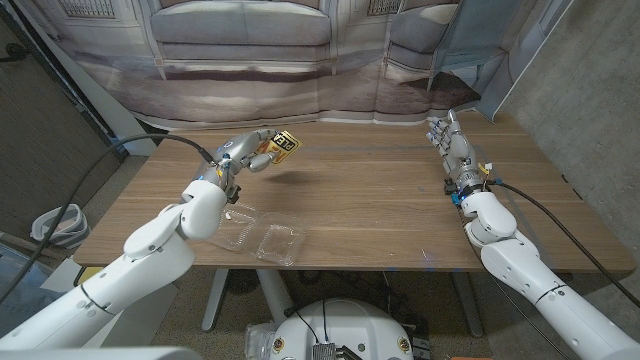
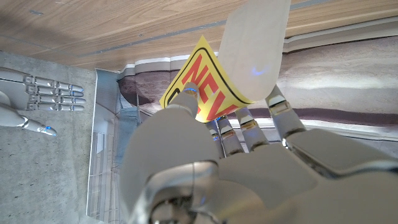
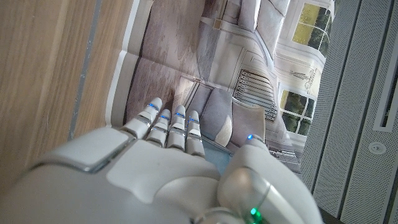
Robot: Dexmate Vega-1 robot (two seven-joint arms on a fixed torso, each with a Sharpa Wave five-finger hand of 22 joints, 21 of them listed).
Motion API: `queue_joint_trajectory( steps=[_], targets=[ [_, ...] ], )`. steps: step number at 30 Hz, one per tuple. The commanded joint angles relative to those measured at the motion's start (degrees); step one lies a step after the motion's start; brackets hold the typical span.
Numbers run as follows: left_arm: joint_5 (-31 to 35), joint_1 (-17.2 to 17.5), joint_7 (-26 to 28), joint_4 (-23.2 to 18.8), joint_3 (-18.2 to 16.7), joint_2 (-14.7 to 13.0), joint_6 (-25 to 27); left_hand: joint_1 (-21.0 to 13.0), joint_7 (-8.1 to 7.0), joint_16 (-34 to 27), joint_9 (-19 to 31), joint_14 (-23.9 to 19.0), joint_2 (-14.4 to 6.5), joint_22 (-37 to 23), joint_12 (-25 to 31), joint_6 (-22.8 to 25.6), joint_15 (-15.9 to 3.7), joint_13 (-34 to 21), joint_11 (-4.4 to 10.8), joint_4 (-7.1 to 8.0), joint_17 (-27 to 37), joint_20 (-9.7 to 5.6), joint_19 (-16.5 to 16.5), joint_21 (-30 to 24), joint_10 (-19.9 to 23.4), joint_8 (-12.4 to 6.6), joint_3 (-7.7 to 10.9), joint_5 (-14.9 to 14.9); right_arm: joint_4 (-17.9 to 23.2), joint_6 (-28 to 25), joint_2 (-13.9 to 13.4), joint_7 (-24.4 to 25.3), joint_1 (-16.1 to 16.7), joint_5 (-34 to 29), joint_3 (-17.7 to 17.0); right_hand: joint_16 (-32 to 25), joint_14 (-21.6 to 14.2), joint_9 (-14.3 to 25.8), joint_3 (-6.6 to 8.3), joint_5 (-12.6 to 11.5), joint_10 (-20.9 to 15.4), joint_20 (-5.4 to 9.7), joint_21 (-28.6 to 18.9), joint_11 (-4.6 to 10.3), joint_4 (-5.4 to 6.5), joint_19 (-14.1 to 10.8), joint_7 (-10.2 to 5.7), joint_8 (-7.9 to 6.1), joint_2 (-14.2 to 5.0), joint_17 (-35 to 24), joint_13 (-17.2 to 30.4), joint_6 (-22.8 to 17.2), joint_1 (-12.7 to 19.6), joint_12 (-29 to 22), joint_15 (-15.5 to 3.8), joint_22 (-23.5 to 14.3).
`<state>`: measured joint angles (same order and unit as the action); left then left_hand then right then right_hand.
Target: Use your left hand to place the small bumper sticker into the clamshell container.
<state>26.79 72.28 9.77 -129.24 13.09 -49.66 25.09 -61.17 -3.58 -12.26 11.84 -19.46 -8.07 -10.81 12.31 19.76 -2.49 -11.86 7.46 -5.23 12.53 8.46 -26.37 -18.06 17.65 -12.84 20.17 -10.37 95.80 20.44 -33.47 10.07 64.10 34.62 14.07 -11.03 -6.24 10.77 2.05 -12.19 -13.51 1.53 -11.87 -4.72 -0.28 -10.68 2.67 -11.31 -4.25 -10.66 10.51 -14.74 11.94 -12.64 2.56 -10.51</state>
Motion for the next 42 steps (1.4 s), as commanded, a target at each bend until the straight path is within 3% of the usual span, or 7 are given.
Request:
queue_joint_trajectory(
  steps=[1,24,42],
  targets=[
    [2.0,3.5,0.6,-1.5,-1.7,0.1,-2.4,0.5,-0.15,0.2,0.1,0.1,0.3,-0.1,-0.1,0.3,-1.48,-0.2,0.02,-0.04,0.1,0.02,0.1,0.1,0.1,0.13,0.25,0.2,0.5,-1.3,-0.1,0.7,-0.2,-0.4,0.3,0.1,-0.5,0.2,0.11,-0.1,-0.4,-0.09,0.1,0.19,-0.32,-0.6,0.00,-0.11,-0.10,-0.2,0.3,-0.3,0.4,0.0,0.11,-0.2],
    [5.0,10.3,-1.2,-4.2,-7.7,1.3,-3.5,0.6,-0.18,0.3,0.1,0.1,0.3,-0.1,-0.2,0.6,-1.52,-0.2,0.07,-0.11,0.1,0.05,0.0,0.2,0.3,0.13,0.36,0.2,3.1,-3.1,-0.4,2.5,0.6,-1.8,0.7,0.1,-0.5,0.2,0.14,0.0,-0.4,-0.06,0.1,0.20,-0.39,-0.6,-0.09,-0.09,-0.24,-0.2,0.3,-0.3,0.5,0.0,0.07,-0.2],
    [13.6,14.4,-2.0,-8.5,-9.4,2.7,-1.5,0.7,-0.31,0.3,0.1,0.1,0.4,-0.1,-0.2,0.7,-1.53,-0.2,0.01,-0.25,0.1,0.04,0.0,0.3,0.4,0.13,0.45,0.2,2.7,-1.7,-0.1,2.6,0.9,-1.9,0.2,0.1,-0.5,0.2,0.11,0.0,-0.5,-0.06,0.1,0.14,-0.41,-0.6,-0.09,-0.10,-0.27,-0.2,0.3,-0.4,0.5,0.0,0.13,-0.2]
  ],
)
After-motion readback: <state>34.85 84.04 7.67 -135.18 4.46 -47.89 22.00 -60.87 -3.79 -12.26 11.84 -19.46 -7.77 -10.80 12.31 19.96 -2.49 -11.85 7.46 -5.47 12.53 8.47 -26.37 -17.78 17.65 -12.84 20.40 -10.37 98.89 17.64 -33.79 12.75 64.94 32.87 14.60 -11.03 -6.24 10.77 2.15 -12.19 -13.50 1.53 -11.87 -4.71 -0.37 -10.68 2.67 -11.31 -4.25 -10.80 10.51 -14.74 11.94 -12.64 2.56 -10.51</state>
